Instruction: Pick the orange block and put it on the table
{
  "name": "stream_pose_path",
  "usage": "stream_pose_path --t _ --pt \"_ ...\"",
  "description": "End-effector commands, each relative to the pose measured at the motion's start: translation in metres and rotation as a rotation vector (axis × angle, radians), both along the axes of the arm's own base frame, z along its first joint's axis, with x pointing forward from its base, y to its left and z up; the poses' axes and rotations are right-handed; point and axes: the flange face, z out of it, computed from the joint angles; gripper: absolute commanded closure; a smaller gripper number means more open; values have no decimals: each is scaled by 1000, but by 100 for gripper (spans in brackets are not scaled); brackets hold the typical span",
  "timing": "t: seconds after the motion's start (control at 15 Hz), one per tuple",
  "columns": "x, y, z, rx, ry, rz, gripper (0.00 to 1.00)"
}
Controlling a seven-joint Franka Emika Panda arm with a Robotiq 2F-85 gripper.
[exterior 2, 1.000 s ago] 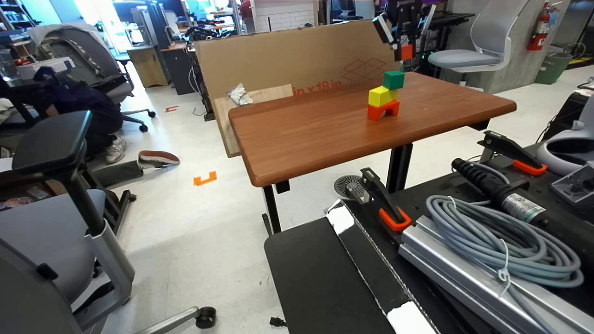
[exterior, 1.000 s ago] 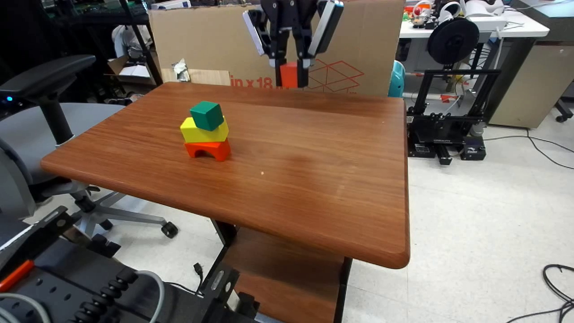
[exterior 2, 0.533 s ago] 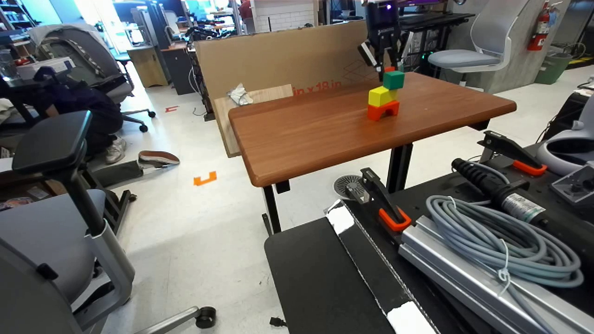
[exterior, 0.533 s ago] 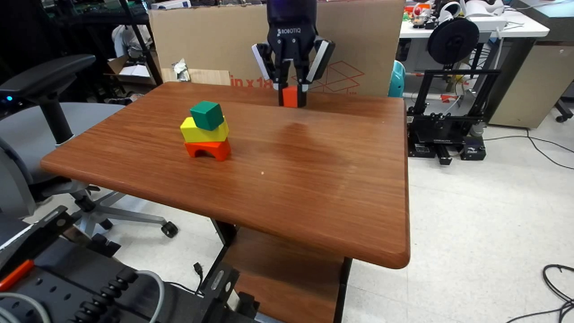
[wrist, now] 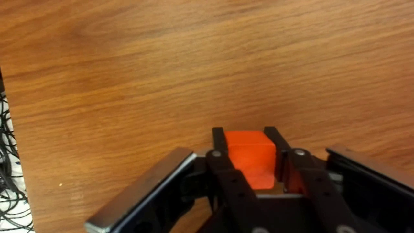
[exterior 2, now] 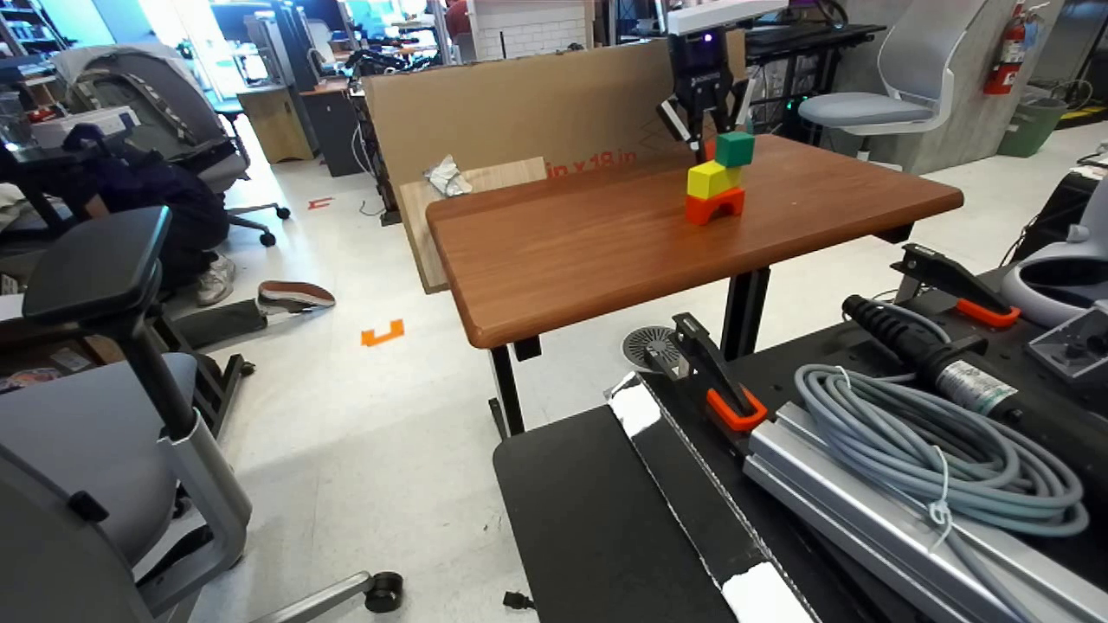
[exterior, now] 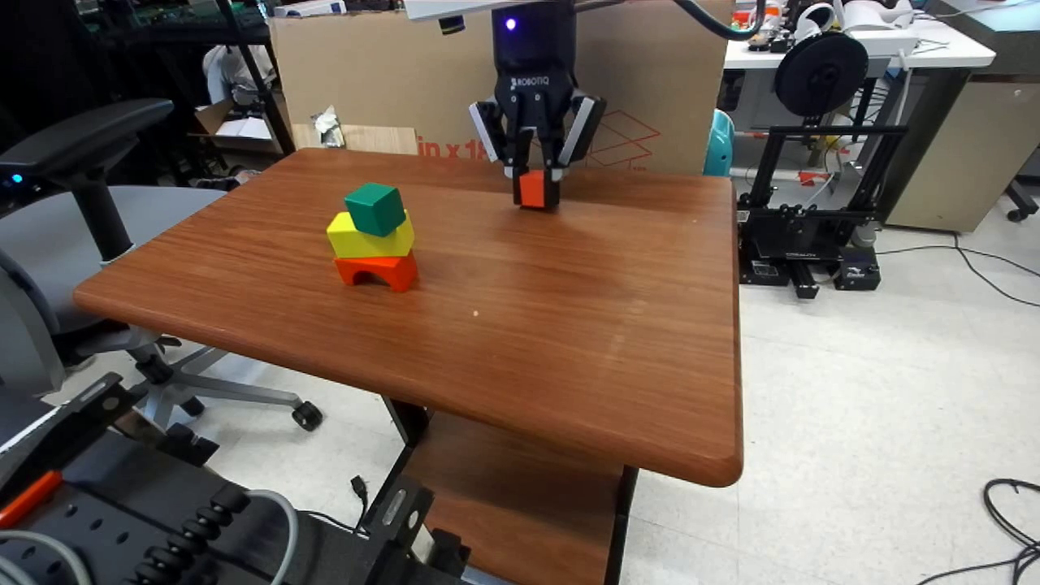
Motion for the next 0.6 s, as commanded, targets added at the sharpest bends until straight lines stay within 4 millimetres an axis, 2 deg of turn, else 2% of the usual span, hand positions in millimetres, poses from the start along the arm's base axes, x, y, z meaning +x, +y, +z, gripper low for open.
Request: stream_pose_path --t 0.0,0.2,0.33,0.4,0.53 --pt "8 2 -1 -22 17 -14 41" --pt "4 1 14 -12 -4 -5 21" --pt "-3 0 35 1 -29 10 6" --pt "-8 -2 53 8 -45 12 1" --pt "-19 -4 92 30 -71 17 0"
